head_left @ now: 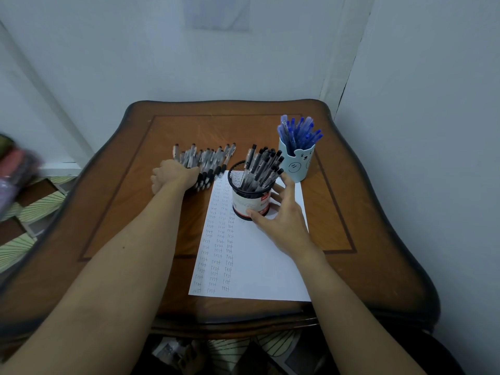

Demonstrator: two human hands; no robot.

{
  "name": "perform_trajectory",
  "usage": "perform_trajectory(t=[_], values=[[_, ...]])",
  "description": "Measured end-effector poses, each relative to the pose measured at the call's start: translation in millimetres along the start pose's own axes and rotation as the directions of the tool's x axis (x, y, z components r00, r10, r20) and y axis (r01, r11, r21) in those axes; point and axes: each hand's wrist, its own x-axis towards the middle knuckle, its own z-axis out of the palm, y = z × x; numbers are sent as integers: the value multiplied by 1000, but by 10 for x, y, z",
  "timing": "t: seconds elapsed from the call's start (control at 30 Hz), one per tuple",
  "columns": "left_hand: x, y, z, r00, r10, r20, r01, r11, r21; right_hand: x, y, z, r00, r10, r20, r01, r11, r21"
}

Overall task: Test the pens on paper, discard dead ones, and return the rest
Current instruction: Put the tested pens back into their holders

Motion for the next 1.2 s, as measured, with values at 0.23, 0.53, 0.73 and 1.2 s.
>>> perform_trajectory(t=[0.23,0.53,0.73,1.2], values=[[-37,-21,-43,997,63,54,-63,998,-7,8,-3,3,1000,5,1,-5,1000,-5],[-126,-148,-133,993,114,41,-113,993,-30,4,-7,8,1000,10,-5,-10,1000,5],[-304,-216,-213,969,90,229,46,847,-530,1,-30,7,1000,13,-3,-13,1000,9],[-852,117,-232,747,482,457,552,-67,-831,-14,-49,-7,1000,-5,-10,6,1000,27]])
